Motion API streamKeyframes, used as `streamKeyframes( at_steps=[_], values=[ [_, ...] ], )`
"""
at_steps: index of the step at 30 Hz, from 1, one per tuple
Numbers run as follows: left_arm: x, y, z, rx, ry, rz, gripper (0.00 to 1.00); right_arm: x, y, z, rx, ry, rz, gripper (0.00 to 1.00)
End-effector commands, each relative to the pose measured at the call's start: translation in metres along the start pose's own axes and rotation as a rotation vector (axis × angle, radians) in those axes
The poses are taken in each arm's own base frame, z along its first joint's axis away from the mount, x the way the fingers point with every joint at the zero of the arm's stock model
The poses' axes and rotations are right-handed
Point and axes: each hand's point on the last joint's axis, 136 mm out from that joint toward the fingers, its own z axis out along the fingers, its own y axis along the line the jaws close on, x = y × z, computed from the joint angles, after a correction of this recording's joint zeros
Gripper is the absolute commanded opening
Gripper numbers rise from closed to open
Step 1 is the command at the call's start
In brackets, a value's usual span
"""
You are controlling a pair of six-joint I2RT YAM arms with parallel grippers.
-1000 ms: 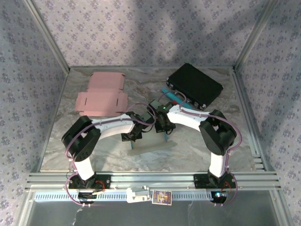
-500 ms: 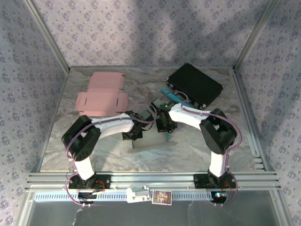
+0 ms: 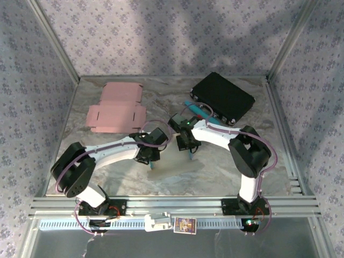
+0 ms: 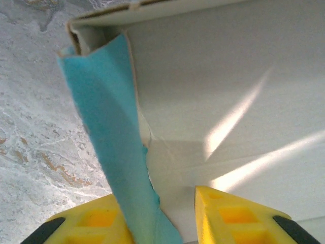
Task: Fold the paper box
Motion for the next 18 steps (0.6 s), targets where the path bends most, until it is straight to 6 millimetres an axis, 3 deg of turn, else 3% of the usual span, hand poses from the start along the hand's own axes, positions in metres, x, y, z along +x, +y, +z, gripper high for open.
streamKeyframes(
  at_steps=[1, 9, 18],
  values=[
    [-0.002, -0.004, -0.002, 0.05, -0.009, -0.014, 0.33, -0.005, -0.003, -0.003, 0.023, -0.042, 0.021, 0.0],
    [0.003, 0.017, 0.005, -0.03, 0.02, -0.047, 0.33, -0.005, -0.004, -0.003, 0.018, -0.039, 0.025, 0.0],
    [-0.011, 0.009, 0.01, -0.019, -0.002, -0.064, 0.27, -0.004, -0.002, -0.002, 0.011, -0.033, 0.024, 0.0]
  ],
)
